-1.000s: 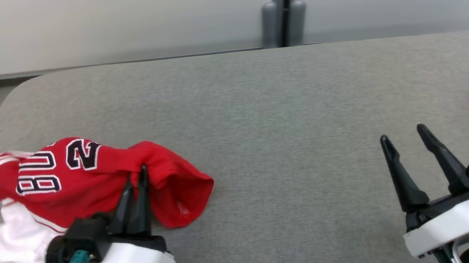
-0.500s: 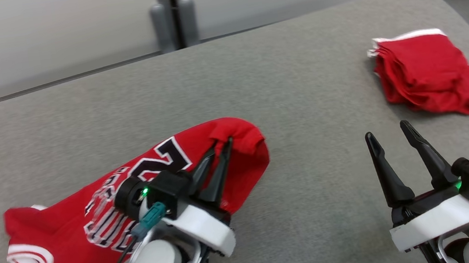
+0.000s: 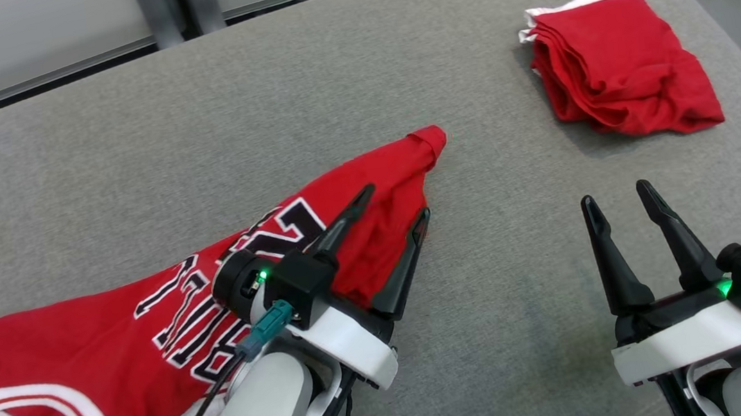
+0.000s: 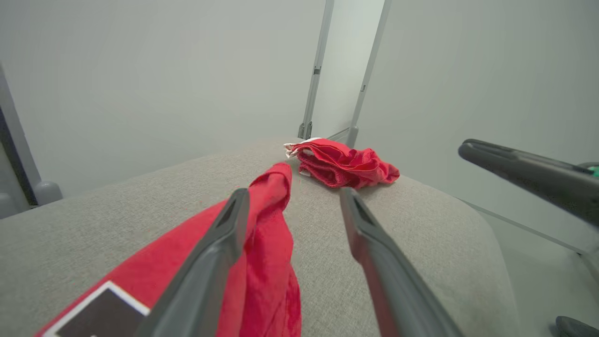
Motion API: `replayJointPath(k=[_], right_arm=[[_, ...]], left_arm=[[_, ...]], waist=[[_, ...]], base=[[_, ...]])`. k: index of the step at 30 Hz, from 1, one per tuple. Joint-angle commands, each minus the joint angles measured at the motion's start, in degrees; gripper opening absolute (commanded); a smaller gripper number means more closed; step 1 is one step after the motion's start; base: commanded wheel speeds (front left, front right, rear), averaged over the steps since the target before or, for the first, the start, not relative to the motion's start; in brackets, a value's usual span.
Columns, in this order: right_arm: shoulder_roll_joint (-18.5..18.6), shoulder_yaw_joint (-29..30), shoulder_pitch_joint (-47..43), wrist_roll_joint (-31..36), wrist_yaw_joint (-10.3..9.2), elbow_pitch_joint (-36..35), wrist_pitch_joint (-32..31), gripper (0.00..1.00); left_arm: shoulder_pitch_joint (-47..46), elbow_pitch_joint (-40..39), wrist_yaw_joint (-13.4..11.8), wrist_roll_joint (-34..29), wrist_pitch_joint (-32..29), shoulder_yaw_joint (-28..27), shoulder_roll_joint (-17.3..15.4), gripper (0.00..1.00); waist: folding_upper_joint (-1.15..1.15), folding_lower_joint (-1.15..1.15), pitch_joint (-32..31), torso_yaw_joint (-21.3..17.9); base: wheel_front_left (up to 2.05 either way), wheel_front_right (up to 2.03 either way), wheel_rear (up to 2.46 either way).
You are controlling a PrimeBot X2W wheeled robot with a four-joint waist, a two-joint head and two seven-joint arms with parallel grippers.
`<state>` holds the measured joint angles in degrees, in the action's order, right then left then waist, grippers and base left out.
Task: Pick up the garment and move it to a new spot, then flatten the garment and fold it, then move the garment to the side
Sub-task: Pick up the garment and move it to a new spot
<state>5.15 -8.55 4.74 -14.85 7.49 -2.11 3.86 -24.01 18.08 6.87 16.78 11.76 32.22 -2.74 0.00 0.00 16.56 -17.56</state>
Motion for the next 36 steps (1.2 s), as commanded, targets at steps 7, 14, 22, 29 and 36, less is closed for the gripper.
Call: replayJointPath(k=[7,14,22,29,36], right_arm=[[1.3,1.0,0.9,0.7,0.0,0.0,-0.2,1.0],[2.0,2.2,-0.7,1.4,0.0,-1.5,-2.2,1.0],[2.2,4.3,-3.9,1.5,0.0,-2.9,-4.6,1.0],[2.1,5.0,-6.7,1.1,0.0,-3.2,-5.7,1.0],[1.9,5.4,-9.7,1.1,0.0,-4.0,-7.0,1.0]], left_arm=[[1.9,-6.6,-2.8,1.7,2.6,-3.5,-1.5,1.0],[7.5,-9.0,-9.4,3.4,3.1,-12.1,-5.5,1.0],[16.7,-10.6,-13.1,6.2,3.4,-19.8,-9.1,1.0],[20.8,-10.8,-12.4,6.9,3.1,-19.7,-10.1,1.0],[24.3,-11.5,-12.8,6.8,2.1,-18.7,-10.6,1.0]], waist=[[0.0,0.0,-2.4,6.5],[0.0,0.0,-5.7,13.0],[0.0,0.0,-9.5,18.5],[0.0,0.0,-12.3,19.5],[0.0,0.0,-15.2,19.1]], base=[[0.0,0.0,0.0],[0.0,0.0,0.0],[0.0,0.0,0.0],[0.0,0.0,0.0],[0.0,0.0,0.0]])
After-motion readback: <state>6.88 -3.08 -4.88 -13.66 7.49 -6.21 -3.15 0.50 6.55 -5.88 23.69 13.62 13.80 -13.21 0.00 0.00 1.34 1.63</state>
